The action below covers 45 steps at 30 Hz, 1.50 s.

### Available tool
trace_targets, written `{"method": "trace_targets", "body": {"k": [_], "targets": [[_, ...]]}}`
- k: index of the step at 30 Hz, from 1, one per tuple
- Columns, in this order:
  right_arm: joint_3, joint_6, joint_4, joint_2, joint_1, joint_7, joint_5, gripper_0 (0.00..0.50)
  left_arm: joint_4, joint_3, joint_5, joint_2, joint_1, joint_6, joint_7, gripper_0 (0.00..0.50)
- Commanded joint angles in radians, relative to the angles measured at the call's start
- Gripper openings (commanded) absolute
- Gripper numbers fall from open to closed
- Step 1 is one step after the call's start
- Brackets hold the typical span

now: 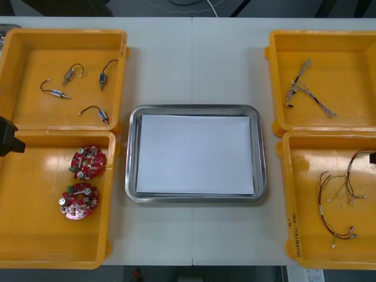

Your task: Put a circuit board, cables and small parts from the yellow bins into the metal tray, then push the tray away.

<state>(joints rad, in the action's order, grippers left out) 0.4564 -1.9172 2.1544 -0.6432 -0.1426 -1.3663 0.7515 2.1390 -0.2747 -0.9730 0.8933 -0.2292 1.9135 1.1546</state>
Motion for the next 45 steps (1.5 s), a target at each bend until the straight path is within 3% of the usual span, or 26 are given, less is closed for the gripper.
{"method": "trace_targets", "body": {"k": [1,45], "targets": [[0.002,-0.003,0.01,-0.038,0.014,0.03,0.002,0.5,0.029,-0.026,-0.007,0.042,0.021,0.006,0.043,0.5],[0.002,-0.003,0.01,-0.038,0.014,0.03,0.002,0.5,0.029,-0.026,-0.007,0.042,0.021,0.006,0.043,0.5]]}}
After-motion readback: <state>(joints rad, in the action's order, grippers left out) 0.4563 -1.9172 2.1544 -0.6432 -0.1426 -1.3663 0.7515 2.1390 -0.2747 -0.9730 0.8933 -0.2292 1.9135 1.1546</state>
